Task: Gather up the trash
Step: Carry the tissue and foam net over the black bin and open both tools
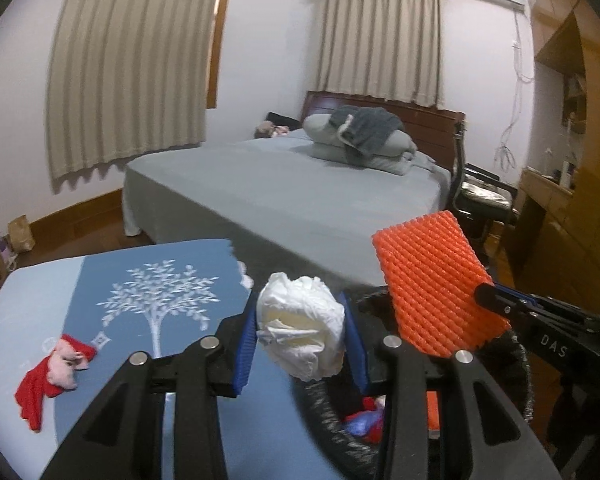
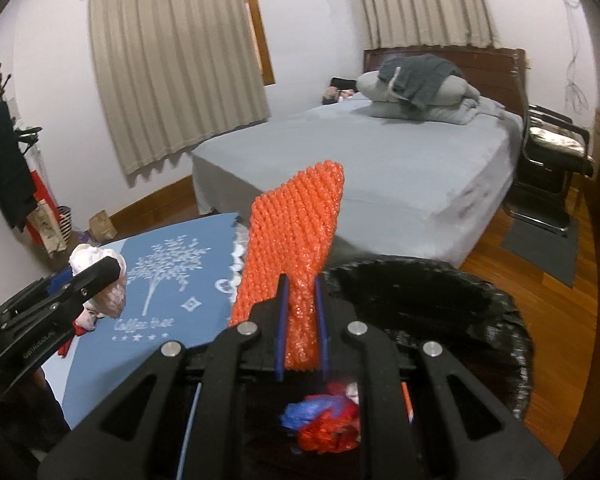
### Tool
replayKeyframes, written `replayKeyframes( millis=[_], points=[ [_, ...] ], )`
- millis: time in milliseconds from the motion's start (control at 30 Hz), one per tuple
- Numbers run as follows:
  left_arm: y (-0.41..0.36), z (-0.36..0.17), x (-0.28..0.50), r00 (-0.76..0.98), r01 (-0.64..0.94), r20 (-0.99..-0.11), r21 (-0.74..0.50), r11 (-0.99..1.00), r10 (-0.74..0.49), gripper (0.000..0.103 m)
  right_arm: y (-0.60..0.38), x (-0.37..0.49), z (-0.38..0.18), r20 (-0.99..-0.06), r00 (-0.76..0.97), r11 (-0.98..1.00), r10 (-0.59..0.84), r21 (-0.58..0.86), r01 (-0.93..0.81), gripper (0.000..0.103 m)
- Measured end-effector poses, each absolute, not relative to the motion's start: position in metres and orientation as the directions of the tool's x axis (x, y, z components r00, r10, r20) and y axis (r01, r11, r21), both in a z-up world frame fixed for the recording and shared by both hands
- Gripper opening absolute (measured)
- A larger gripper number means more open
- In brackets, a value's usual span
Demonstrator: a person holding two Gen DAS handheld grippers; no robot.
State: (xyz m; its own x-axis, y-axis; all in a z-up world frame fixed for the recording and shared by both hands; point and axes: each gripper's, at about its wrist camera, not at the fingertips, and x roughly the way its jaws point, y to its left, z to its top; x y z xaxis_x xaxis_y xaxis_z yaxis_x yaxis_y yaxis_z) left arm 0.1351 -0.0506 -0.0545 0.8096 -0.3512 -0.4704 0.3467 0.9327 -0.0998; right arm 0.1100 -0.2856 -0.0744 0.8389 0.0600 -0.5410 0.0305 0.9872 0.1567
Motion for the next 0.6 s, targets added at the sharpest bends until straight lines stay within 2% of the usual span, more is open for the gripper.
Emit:
replayKeyframes(
  millis=[600],
  points=[
    [-0.131,-0.072,0.138,0.729,0.487,-0.493,-0.114,0.866,-0.475,0.039,-0.361,0.081,-0.096,-0.575,0.816,0.976,-0.060,0.138,0.169,0.012]
  ],
)
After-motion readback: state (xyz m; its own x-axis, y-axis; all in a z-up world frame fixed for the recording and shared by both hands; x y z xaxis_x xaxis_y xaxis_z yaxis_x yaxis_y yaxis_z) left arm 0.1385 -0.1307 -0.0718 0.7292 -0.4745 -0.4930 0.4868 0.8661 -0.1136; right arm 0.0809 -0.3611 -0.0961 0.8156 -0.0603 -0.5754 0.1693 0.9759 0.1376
